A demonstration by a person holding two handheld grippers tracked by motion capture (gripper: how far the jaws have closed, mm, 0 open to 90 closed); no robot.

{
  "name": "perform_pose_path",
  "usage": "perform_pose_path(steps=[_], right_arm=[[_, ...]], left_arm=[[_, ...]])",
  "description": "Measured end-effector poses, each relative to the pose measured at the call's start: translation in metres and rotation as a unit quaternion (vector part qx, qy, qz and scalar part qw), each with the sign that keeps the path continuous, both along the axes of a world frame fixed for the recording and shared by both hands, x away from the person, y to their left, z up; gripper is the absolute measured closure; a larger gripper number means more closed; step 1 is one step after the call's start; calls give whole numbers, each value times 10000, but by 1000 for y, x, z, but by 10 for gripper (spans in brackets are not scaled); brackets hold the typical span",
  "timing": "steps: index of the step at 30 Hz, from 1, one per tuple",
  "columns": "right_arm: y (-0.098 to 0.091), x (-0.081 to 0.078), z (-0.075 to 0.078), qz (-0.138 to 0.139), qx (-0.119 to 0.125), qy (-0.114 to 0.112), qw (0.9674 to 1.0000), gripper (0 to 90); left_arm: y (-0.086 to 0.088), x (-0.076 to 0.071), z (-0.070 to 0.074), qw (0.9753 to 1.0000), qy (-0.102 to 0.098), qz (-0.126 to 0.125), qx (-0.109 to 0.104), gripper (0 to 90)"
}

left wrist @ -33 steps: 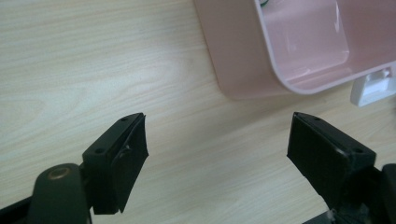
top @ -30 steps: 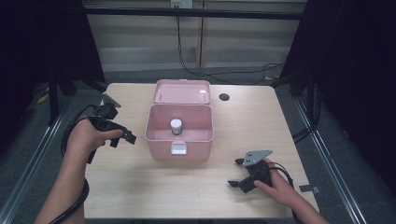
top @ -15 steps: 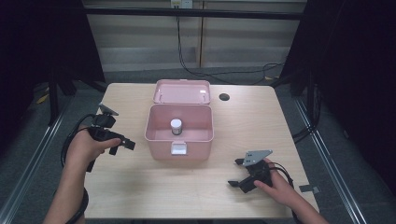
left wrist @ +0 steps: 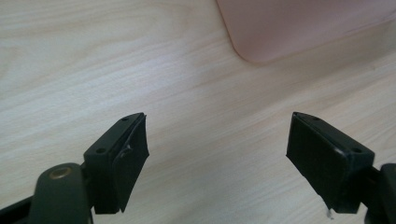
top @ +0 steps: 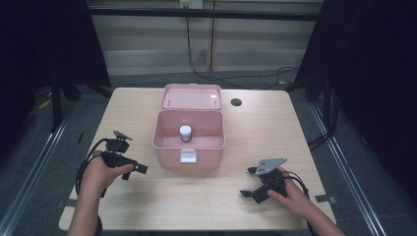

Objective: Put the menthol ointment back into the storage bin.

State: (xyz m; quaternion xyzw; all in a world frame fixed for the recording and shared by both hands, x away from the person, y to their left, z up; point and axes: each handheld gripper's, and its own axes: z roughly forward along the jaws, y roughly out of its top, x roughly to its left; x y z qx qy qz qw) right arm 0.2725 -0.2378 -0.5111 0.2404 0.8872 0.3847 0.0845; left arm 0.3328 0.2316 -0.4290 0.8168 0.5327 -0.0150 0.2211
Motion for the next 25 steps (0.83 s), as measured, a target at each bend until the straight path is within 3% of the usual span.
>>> perform_pose_path(steps=[7,9,18,25], right_arm=[[0,0,0,7,-5,-2,10000,110],[0,0,0,7,-6,-2,10000,110],[0,0,0,4,-5,3,10000,110],[0,0,0,3,-6,3,10000,110]], left_arm=[[0,-7,-19,9999,-19,27,-111,202],[-1,-8,-24,10000,74,-12,-58,202],[-2,-11,-31,10000,-27,-21,-54,201],[-5,-14,-33,10000,51,-4,-38,202]])
